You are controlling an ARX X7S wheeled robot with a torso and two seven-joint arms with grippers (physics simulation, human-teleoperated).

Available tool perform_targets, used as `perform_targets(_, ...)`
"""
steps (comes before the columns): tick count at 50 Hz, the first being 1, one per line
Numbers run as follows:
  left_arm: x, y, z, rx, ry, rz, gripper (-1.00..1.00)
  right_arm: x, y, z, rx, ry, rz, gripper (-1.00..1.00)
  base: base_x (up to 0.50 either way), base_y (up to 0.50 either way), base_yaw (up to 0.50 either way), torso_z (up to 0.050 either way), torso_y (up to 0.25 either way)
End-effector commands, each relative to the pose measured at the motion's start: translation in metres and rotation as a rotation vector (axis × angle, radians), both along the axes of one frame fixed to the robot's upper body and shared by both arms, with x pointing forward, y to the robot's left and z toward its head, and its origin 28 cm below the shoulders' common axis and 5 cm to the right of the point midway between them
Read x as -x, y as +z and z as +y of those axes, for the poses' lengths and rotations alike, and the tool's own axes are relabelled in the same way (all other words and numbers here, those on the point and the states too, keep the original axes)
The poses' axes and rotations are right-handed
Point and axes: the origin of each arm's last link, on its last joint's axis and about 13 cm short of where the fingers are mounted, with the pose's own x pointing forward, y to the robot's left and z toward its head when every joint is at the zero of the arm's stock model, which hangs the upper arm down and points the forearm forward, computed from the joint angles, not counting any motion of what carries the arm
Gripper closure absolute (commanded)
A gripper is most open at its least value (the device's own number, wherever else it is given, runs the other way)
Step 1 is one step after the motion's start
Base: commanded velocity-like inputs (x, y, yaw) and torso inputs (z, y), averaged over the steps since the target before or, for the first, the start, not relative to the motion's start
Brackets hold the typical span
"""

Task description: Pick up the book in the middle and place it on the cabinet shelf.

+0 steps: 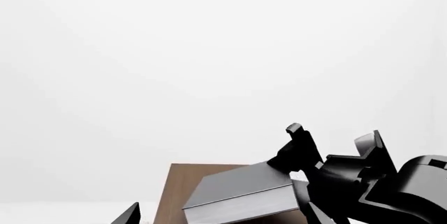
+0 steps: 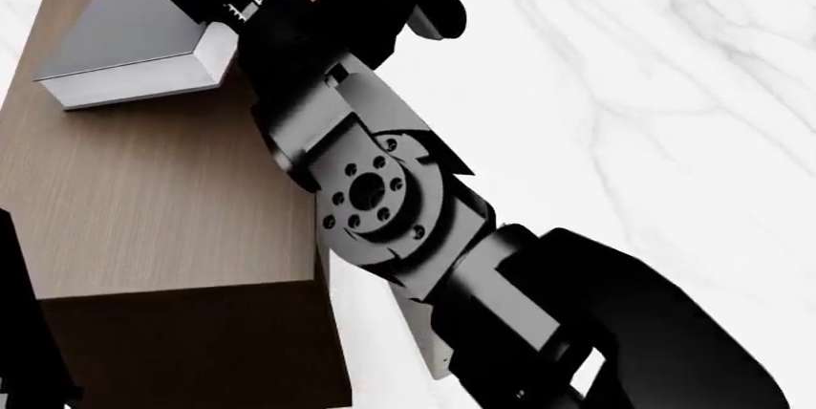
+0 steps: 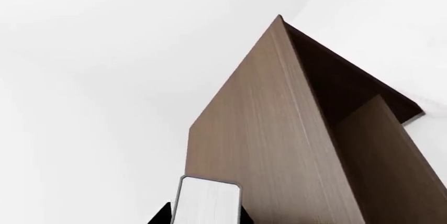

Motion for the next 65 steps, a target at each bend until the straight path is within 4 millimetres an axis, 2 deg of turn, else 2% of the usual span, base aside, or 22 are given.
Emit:
perform_targets(1,0.000,0.000,0.000,0.000,0.001,0.000,-1.00,-0.001,-0.031,-0.002,0.068,-0.043,0.157,1.00,0.00,0.00,0.00,0.000,0.000)
perform_targets(19,0.000,0.001,-0.001,0.001,0.000,0.000,-1.00,-0.003,-0.032,-0.004,0.056,-0.040,0.156,1.00,0.00,0.00,0.00,0.000,-0.005)
perform_targets(20,0.000,0.001,-0.001,0.001,0.000,-0.001,-1.00,-0.003,-0.031,-0.004,0.062,-0.034,0.153,-1.00,0.00,0.00,0.00,0.000,-0.012)
perform_targets(36,-0.001,-0.002,-0.001,0.000,-0.002,0.003,-1.00,-0.010,-0.023,-0.013,0.019,-0.065,0.142,-1.00,0.00,0.00,0.00,0.000,-0.017)
perform_targets(51,-0.001,-0.002,-0.004,-0.006,-0.014,0.006,-1.00,-0.015,-0.023,-0.053,-0.054,-0.187,0.155,-1.00,0.00,0.00,0.00,0.000,-0.008)
perform_targets(65,-0.003,-0.003,-0.004,-0.007,-0.013,0.005,-1.00,-0.017,-0.030,-0.072,-0.075,-0.242,0.166,-1.00,0.00,0.00,0.00,0.000,-0.004)
